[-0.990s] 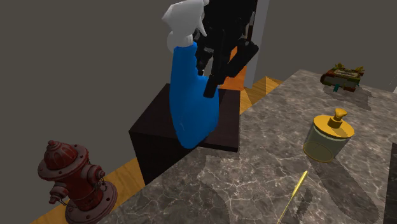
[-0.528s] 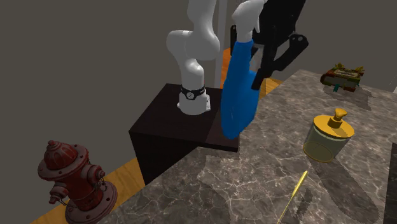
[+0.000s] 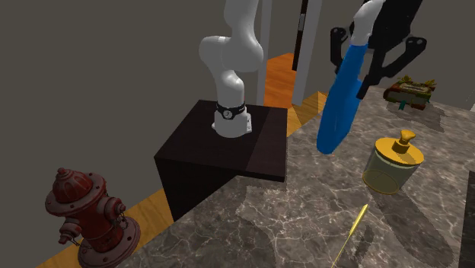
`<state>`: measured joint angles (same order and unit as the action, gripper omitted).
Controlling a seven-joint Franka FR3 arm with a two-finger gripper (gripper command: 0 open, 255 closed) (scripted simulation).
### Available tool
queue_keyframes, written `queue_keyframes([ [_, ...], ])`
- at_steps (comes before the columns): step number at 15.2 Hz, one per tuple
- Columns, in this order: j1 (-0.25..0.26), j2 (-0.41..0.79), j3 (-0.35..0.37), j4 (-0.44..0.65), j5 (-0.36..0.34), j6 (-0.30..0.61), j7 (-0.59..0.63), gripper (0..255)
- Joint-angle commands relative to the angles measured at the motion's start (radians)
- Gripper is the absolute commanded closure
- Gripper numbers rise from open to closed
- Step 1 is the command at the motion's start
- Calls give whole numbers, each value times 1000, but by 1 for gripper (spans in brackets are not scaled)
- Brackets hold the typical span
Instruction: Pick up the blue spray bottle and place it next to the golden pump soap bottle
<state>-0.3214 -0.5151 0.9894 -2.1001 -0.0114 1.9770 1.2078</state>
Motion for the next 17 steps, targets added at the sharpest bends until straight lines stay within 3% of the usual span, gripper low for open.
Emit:
queue_keyframes([
  [1, -8, 9, 50, 36, 0, -29, 44, 255],
  [5, -47, 35, 175, 122, -6, -87, 137, 255],
  [8, -106, 57, 295, 198, -13, -133, 206, 255],
  [12, -237, 65, 491, 319, -7, -197, 282, 255],
  [17, -433, -14, 712, 506, 68, -290, 323, 255],
])
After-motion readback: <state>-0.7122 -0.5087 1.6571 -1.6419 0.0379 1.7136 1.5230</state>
